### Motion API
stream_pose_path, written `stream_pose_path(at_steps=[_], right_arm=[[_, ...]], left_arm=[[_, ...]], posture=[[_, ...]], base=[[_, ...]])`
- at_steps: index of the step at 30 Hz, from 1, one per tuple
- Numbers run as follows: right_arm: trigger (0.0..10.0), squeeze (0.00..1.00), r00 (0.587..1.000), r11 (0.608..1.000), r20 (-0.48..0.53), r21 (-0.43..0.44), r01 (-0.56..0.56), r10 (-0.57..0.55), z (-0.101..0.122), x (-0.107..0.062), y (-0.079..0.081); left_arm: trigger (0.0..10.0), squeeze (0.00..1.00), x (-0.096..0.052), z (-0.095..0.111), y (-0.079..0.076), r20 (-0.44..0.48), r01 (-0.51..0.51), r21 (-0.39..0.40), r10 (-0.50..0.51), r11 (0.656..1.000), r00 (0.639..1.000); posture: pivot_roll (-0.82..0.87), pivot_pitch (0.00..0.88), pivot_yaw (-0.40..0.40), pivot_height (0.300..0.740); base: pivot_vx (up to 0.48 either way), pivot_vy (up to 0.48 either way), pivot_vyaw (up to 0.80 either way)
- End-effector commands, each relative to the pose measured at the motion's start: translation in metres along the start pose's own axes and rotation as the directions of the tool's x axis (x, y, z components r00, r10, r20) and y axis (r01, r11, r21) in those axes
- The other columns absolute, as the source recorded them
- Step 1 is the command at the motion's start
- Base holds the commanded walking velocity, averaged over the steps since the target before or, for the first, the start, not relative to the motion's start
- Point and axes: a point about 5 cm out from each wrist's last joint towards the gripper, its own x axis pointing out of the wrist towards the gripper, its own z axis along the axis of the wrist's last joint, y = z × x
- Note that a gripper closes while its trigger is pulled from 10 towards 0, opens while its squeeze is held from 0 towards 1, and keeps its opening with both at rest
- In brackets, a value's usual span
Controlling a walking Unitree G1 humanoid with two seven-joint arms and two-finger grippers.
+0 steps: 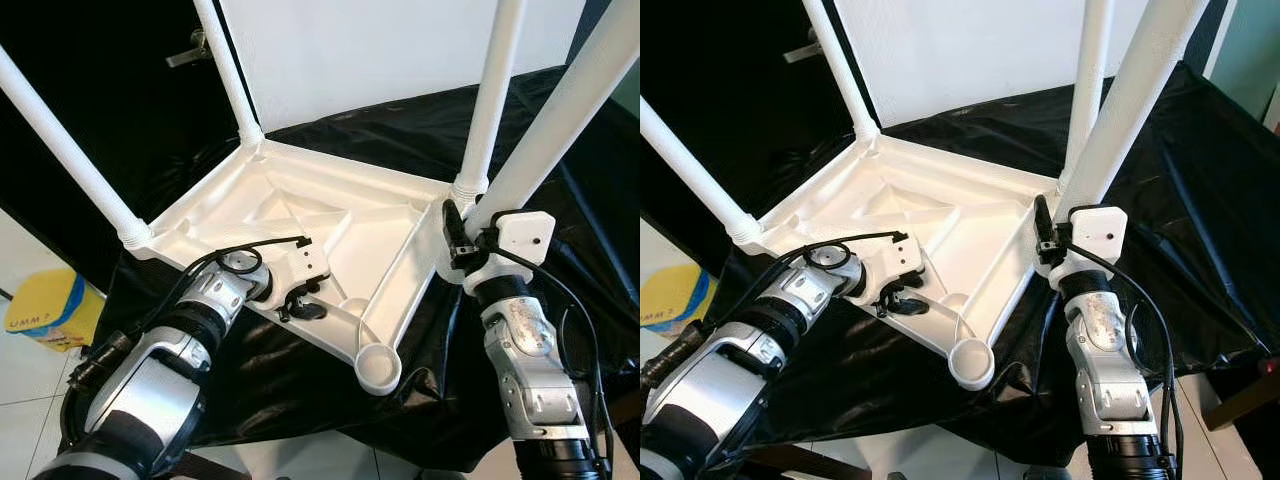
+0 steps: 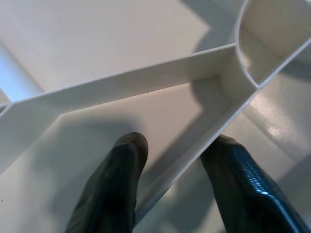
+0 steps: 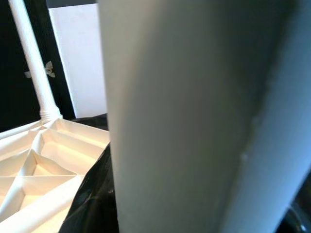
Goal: Building children table
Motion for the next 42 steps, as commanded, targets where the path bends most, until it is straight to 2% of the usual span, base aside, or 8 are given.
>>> stream_pose_path(at_steps=[1,15,23,34,35,38,39,42], right_arm=[[10.0,0.0,1.0,1.0,0.012,-0.001,-0.028,0.028,0.003,0.003,0.006],[10.0,0.0,0.997,0.998,0.021,0.008,-0.07,0.07,0.004,0.01,0.011],[10.0,0.0,0.994,0.994,0.024,0.011,-0.106,0.106,0.005,0.015,0.013],[10.0,0.0,0.99,0.99,0.026,0.008,-0.138,0.138,0.004,0.021,0.016],[10.0,0.0,0.99,0.99,0.025,0.007,-0.138,0.138,0.003,0.021,0.016],[10.0,0.0,0.99,0.991,0.022,0.004,-0.136,0.136,0.003,0.02,0.014],[10.0,0.0,0.99,0.991,0.021,0.003,-0.137,0.137,0.003,0.02,0.013],[10.0,0.0,0.99,0.99,0.019,-0.001,-0.138,0.138,0.002,0.02,0.011]], left_arm=[[0.0,0.0,-0.001,-0.024,0.002,-0.06,-0.099,-0.093,0.093,0.991,0.994],[0.0,0.0,-0.027,-0.048,0.008,-0.046,-0.226,-0.218,0.222,0.949,0.974],[0.0,0.0,-0.034,-0.059,-0.014,-0.039,-0.227,-0.273,0.225,0.935,0.974],[0.0,0.0,-0.022,-0.027,-0.031,0.075,-0.213,-0.247,0.238,0.945,0.968],[1.8,0.0,-0.02,-0.025,-0.032,0.082,-0.215,-0.249,0.242,0.944,0.967],[1.8,0.0,-0.012,-0.013,-0.031,0.111,-0.24,-0.247,0.273,0.939,0.956],[10.0,0.0,-0.009,-0.005,-0.032,0.126,-0.252,-0.24,0.288,0.937,0.949],[10.0,0.0,-0.004,0.009,-0.032,0.152,-0.284,-0.234,0.323,0.93,0.934]], posture=[[-0.2,0.064,0.136,0.74],[-0.18,0.025,0.103,0.74],[-0.16,0.003,0.067,0.74],[-0.15,0.0,0.057,0.74],[-0.15,0.0,0.057,0.74],[-0.16,0.0,0.057,0.74],[-0.16,0.0,0.056,0.74],[-0.16,0.0,0.059,0.74]], base=[[0.0,0.0,0.0],[0.0,0.0,0.0],[0.0,0.0,0.0],[0.0,0.0,0.0],[0.0,0.0,0.0],[0.0,0.0,0.0],[0.0,0.0,0.0],[0.0,0.0,0.0]])
